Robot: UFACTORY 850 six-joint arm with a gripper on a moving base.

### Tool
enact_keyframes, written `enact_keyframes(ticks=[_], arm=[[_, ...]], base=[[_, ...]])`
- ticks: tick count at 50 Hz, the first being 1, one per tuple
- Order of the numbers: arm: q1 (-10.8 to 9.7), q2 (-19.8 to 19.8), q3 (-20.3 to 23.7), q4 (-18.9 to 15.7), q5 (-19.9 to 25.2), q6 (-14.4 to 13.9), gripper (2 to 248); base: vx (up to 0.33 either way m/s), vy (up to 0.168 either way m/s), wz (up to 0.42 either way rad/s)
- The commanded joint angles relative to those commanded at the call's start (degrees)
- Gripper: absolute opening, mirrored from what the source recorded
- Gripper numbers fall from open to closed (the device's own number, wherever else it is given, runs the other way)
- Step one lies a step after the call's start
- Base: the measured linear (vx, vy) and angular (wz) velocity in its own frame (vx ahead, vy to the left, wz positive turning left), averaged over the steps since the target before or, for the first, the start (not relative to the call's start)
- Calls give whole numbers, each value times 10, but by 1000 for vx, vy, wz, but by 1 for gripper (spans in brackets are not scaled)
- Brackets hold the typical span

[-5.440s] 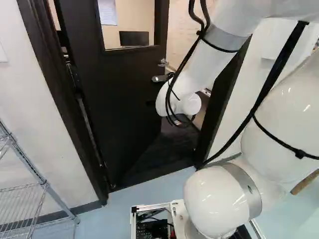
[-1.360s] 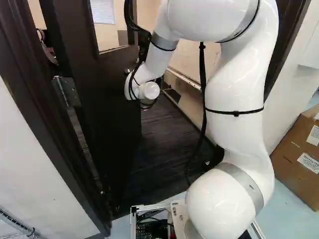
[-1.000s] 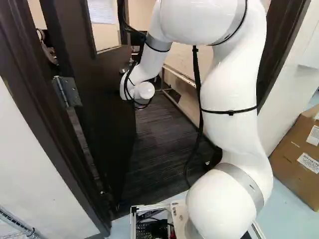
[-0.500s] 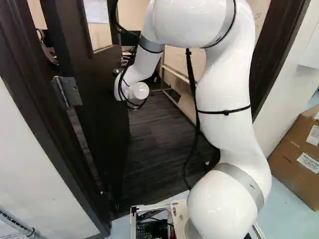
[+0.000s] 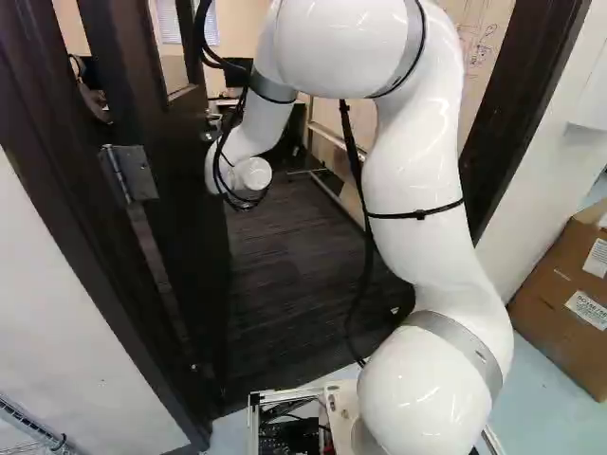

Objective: Open the door and move inside

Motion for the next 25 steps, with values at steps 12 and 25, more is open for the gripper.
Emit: enact_keyframes(ticks=[12, 25], arm=[[13, -13, -17, 0, 0, 0, 247], [27, -28, -37, 0, 0, 0, 247]], base=[[0, 0, 0], [0, 0, 0]])
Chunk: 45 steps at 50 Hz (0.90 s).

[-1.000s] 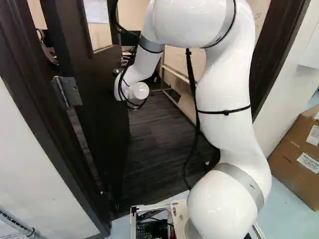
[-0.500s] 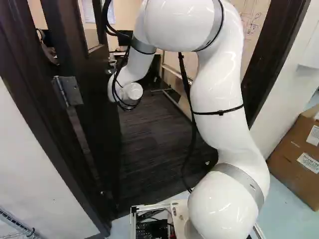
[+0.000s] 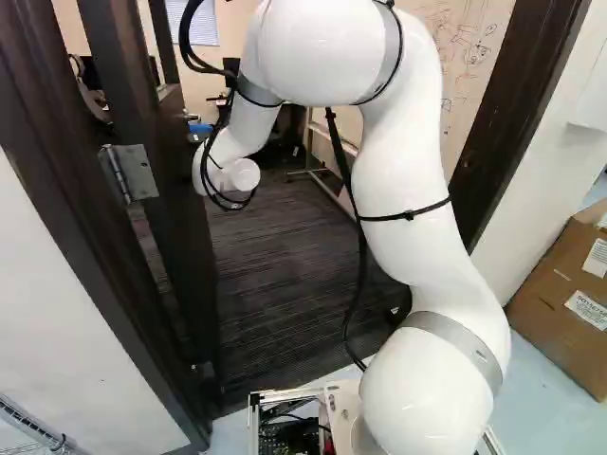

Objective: Open the door and move inside

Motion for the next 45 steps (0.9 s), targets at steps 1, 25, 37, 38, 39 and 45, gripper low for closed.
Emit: enact_keyframes(ticks=[1, 25, 37, 38, 39, 45], arm=[[1, -1, -2, 0, 0, 0, 247], [23, -27, -36, 0, 0, 0, 247], [16, -19, -25, 0, 0, 0, 247], [15, -18, -23, 0, 0, 0, 247], [14, -16, -22, 0, 0, 0, 247], [7, -8, -11, 0, 0, 0, 247]], base=[[0, 0, 0], [0, 0, 0], [0, 0, 0], [0, 0, 0], [0, 0, 0], [0, 0, 0]])
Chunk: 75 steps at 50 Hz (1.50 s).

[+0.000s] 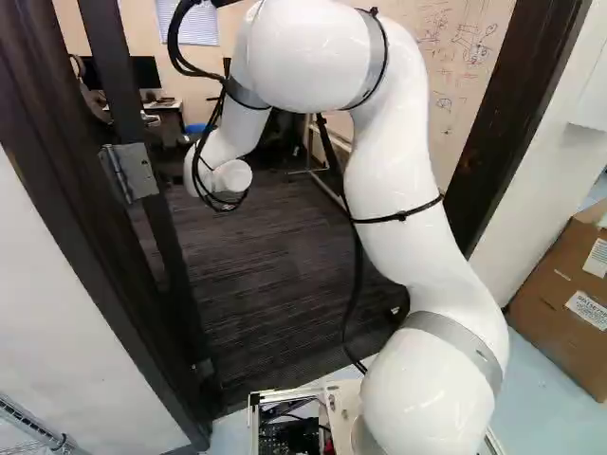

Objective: Open the door and move inside

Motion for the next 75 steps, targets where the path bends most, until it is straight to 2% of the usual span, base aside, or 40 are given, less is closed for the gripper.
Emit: enact_keyframes(ticks=[75], arm=[[-102, 78, 101, 0, 0, 0, 247]], base=[[0, 0, 0]])
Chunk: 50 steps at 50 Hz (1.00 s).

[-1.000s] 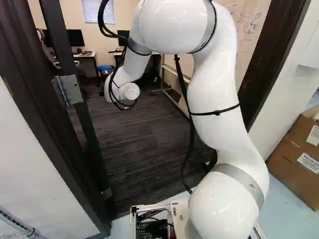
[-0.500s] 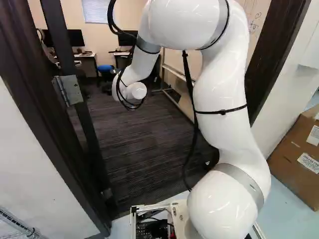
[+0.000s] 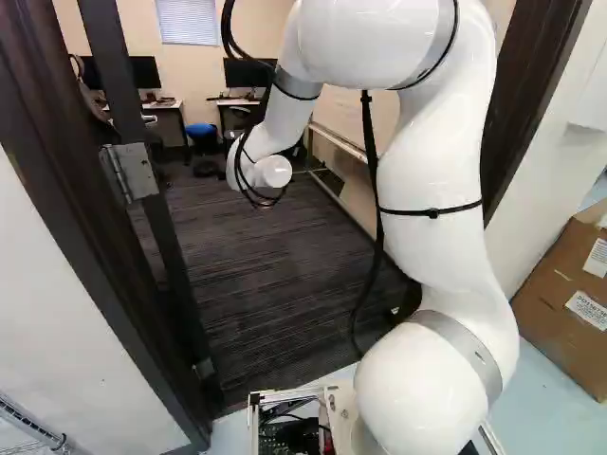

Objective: Open the door and move inside

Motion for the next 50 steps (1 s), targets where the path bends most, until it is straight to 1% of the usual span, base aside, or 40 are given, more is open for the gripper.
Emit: enact_keyframes(ticks=[3, 26, 38, 50], arm=[[-4, 2, 3, 0, 0, 0, 247], [-11, 15, 18, -2, 4, 0, 247], [-21, 32, 40, -4, 9, 0, 247], [-36, 56, 70, -7, 17, 0, 247]], base=[[0, 0, 0], [0, 0, 0], [0, 0, 0], [0, 0, 0]])
